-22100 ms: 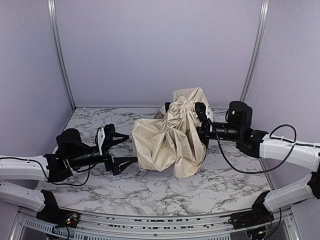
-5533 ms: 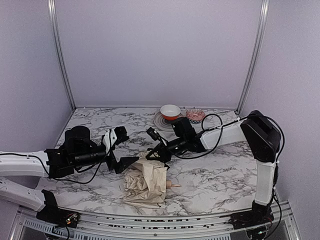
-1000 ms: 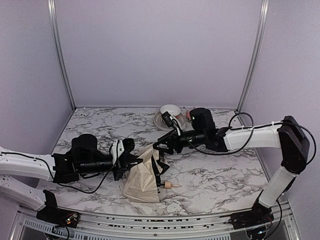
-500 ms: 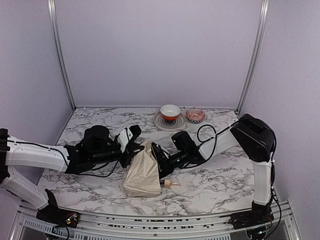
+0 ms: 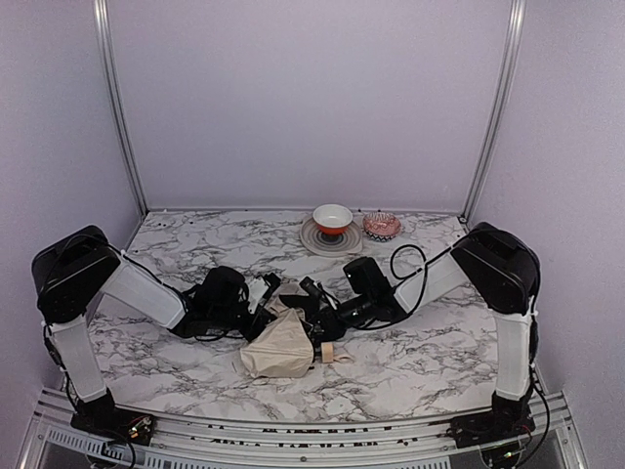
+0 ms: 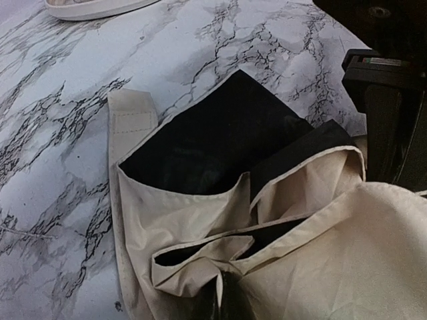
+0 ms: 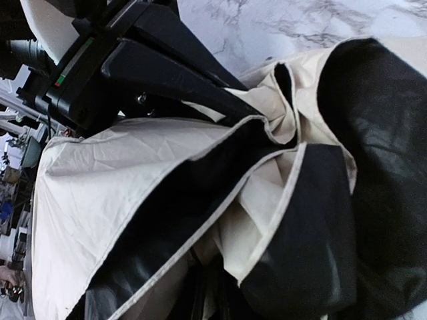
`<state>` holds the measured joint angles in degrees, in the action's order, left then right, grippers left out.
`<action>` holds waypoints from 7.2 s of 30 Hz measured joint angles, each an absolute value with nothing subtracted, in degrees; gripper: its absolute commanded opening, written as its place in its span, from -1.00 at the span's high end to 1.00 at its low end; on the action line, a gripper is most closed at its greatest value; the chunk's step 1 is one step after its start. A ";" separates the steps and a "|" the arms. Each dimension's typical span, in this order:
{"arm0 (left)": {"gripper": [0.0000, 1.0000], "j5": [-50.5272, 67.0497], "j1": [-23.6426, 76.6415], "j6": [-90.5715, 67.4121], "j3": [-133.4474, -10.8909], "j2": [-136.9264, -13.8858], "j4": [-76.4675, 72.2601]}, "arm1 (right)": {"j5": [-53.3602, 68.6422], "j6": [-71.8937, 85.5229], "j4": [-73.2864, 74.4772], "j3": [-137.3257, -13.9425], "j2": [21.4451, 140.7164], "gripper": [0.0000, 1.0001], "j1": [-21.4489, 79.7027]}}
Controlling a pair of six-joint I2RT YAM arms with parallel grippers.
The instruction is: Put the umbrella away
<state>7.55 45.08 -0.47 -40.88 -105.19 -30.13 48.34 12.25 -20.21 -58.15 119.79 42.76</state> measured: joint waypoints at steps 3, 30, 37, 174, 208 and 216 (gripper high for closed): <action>1.00 8.32 45.06 -1.23 -41.43 -106.63 -32.14 | 44.93 12.05 -18.44 -55.75 116.11 0.68 42.02; 1.00 10.59 44.62 -0.38 -41.45 -107.66 -34.30 | -5.08 -32.51 0.54 -60.31 106.43 -0.96 68.97; 1.00 11.38 44.38 0.69 -41.52 -107.77 -34.35 | -7.88 -34.76 3.29 -65.95 111.79 -0.38 68.45; -0.89 24.95 43.86 12.47 -37.69 -73.76 -7.03 | -2.76 -37.76 -20.53 -38.15 90.94 1.00 58.81; 1.00 5.10 58.00 11.60 -31.11 -75.85 -34.76 | 7.44 -24.49 -27.57 -36.97 77.71 1.00 48.42; 1.00 -8.40 69.82 16.08 -36.38 -81.06 -36.80 | 4.95 -16.91 -21.61 -43.42 80.86 1.00 44.23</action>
<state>-8.40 69.82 16.08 -36.38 -81.06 -36.80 4.95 -16.91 -21.61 -43.42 80.86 44.23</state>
